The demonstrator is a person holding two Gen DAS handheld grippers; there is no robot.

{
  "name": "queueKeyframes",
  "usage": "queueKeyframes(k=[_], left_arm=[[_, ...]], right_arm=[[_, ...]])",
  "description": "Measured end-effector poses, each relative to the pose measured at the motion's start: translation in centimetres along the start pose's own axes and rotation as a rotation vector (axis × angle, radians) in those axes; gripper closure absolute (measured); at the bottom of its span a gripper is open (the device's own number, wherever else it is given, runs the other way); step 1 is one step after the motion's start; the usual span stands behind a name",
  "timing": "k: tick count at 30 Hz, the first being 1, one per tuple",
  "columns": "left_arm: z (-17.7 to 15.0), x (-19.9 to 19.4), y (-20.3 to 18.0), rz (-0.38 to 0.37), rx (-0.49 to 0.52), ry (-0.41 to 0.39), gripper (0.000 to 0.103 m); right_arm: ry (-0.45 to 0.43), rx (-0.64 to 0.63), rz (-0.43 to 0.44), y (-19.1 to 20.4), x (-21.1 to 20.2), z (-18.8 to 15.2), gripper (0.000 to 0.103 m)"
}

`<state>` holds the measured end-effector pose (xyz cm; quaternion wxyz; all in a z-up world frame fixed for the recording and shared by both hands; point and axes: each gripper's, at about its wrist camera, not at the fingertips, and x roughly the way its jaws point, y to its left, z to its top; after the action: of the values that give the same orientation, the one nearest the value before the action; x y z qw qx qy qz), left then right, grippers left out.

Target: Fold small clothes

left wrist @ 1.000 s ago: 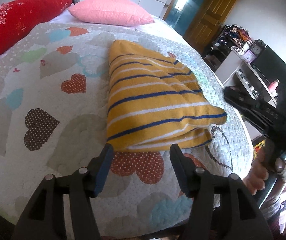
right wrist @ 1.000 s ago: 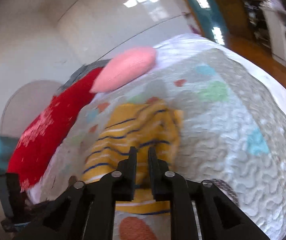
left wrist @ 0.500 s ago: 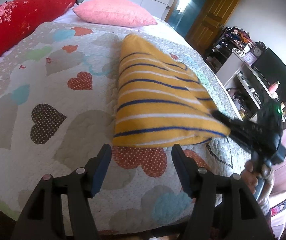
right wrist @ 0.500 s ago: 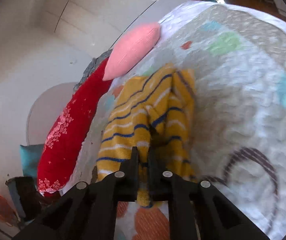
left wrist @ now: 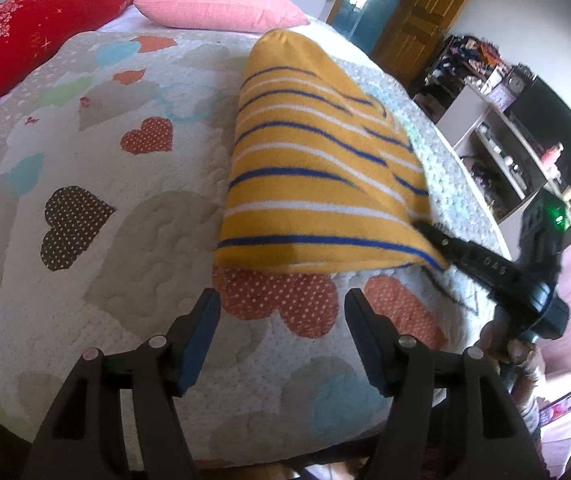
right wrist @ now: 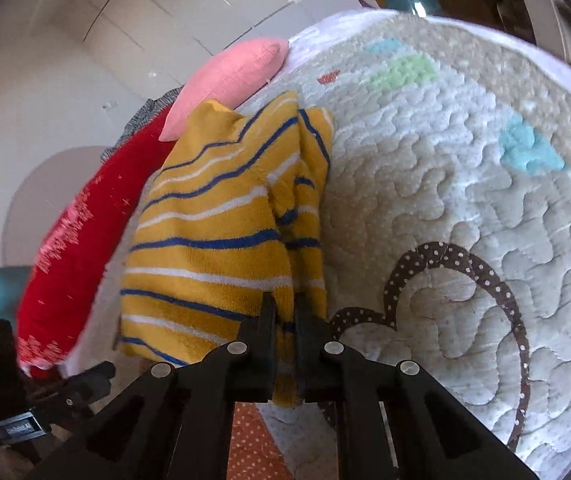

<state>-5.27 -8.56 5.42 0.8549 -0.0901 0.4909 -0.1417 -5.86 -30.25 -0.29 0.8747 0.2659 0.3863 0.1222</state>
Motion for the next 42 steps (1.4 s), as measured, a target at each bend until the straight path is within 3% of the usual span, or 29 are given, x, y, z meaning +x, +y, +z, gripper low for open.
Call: queueKeyframes(k=[7, 11, 14, 18, 21, 24, 26, 30, 32, 42], left_arm=[[-0.9, -1.0, -0.8, 0.04, 0.049, -0.03, 0.039], [-1.0, -1.8, -0.8, 0.059, 0.063, -0.053, 0.038], [-0.9, -2.2, -0.8, 0.063, 0.057, -0.066, 0.037], [-1.1, -2.7, -1.2, 0.071, 0.065, -0.081, 0.036], [-1.3, -3.1, -1.6, 0.09, 0.083, -0.089, 0.035], [-1.4, -3.5, -1.8, 0.106, 0.094, -0.102, 0.031], [-1.4, -3.8, -1.7, 0.112, 0.099, -0.113, 0.03], [-1.3, -3.8, -1.8, 0.113, 0.104, -0.122, 0.028], [-1.4, -3.7, -2.0, 0.103, 0.103, -0.121, 0.028], [-1.9, -5.3, -2.6, 0.13, 0.116, -0.199, 0.025]], right_arm=[[-0.037, -0.03, -0.034, 1.1, -1.1, 0.3, 0.09], [-0.143, -0.036, -0.013, 2.2, -4.4, 1.7, 0.079], [-0.191, -0.068, 0.0, 3.7, -5.5, 3.1, 0.079], [-0.143, -0.092, 0.071, 5.7, -3.3, 4.7, 0.079], [-0.085, -0.119, 0.072, 6.1, -0.3, 5.0, 0.079], [-0.017, -0.124, -0.021, 4.5, 3.1, 4.9, 0.078], [-0.047, -0.121, -0.073, 3.7, 2.8, 4.8, 0.085], [-0.102, -0.096, -0.122, 3.5, 0.5, 4.2, 0.082], [-0.133, -0.095, -0.195, 3.4, -0.9, 3.6, 0.063], [-0.157, -0.039, -0.183, 3.2, -4.3, 1.1, 0.054]])
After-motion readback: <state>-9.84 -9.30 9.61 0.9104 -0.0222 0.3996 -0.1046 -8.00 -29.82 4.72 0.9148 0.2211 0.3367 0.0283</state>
